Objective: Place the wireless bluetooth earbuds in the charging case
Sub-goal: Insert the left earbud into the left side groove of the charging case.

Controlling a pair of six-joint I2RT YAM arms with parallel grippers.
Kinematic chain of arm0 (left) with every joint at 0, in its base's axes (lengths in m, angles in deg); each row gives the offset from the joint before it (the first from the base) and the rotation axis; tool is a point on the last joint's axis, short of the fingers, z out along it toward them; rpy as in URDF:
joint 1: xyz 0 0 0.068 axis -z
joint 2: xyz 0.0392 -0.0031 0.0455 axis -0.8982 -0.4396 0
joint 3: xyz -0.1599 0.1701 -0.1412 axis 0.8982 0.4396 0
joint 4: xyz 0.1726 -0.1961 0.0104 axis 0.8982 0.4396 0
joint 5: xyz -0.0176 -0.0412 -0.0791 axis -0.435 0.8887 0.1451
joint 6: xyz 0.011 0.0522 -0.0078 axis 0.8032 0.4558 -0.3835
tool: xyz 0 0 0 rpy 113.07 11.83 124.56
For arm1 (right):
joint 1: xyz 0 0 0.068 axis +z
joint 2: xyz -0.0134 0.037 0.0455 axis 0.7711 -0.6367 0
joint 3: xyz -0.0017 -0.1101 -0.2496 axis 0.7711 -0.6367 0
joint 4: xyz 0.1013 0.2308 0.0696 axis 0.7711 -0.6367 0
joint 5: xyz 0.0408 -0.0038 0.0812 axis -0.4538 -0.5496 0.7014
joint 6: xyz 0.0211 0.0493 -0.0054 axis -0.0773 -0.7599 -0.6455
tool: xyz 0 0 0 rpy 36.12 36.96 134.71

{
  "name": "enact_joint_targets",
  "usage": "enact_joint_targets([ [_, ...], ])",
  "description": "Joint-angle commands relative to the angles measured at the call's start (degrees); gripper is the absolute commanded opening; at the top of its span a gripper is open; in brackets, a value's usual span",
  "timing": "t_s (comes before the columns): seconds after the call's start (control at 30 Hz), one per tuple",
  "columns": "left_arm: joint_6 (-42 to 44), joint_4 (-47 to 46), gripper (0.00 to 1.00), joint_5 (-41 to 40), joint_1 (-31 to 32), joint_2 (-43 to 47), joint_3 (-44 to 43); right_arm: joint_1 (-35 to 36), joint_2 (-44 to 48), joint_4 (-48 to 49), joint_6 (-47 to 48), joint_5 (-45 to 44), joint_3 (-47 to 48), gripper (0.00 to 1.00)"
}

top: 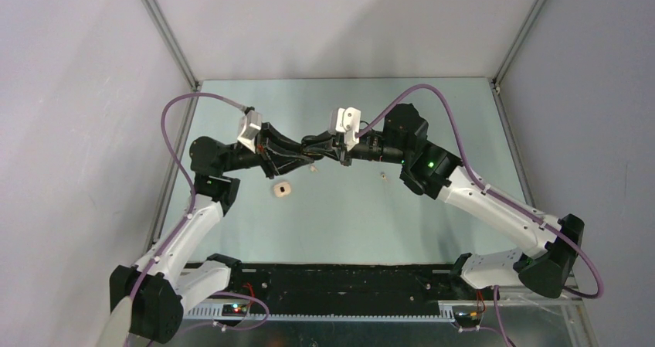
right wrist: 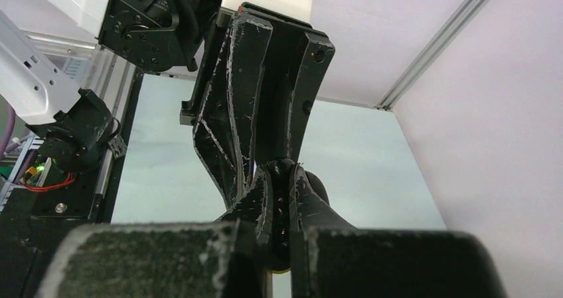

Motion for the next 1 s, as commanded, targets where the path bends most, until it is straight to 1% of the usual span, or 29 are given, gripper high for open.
enact_joint_targets([
  [0.0,-0.8,-2.4,0.0,-2.9,-0.2,1.3,-1.9,0.3,1.3,-2.1,0.5,0.7,2.1,0.0],
  [0.37,-2.6,-3.0,0.0,-3.9,-0.3,0.5,-2.8,0.3,1.8,-3.0,0.3,0.5,1.7,0.0],
  [0.7,0.5,-3.1,0.0,-0.1,0.1,1.3,-2.9,0.3,0.9,-2.5,-1.0,-0.8,1.5,0.0],
  [0.97,1.6,-3.1,0.0,-0.1,0.1,1.9,-2.6,0.4,1.0,-2.5,-1.4,-0.1,1.6,0.0],
])
